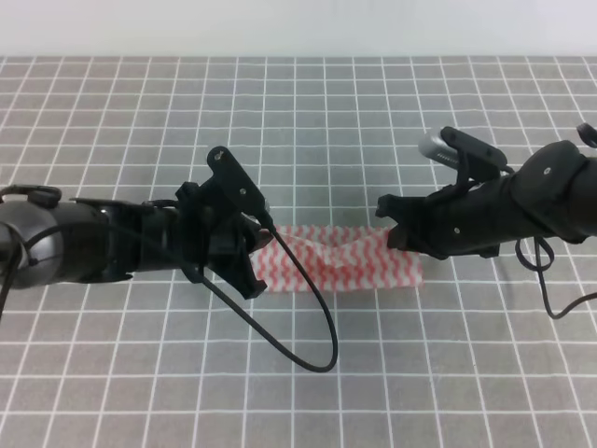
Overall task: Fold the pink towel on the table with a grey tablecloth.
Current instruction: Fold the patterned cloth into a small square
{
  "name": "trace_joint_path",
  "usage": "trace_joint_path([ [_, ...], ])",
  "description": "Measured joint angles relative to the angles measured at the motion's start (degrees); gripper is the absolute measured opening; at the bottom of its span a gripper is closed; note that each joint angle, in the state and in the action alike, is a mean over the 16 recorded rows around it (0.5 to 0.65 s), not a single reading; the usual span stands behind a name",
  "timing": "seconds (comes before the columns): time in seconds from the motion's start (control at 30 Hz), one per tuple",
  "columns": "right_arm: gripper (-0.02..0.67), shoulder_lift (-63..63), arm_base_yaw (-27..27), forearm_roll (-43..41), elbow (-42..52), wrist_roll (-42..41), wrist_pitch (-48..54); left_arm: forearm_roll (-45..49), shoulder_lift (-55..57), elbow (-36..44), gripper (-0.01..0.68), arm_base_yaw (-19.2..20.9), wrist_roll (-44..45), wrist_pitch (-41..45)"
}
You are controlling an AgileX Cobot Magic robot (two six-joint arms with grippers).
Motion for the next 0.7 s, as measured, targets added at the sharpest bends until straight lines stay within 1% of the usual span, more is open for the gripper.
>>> trace_joint_path([
  [0.7,-0.011,1.94,-0.07,0.01,-0.08,-0.14,-0.32,-0.23,1.08,-0.27,-0.003,0.00,0.04,0.01],
])
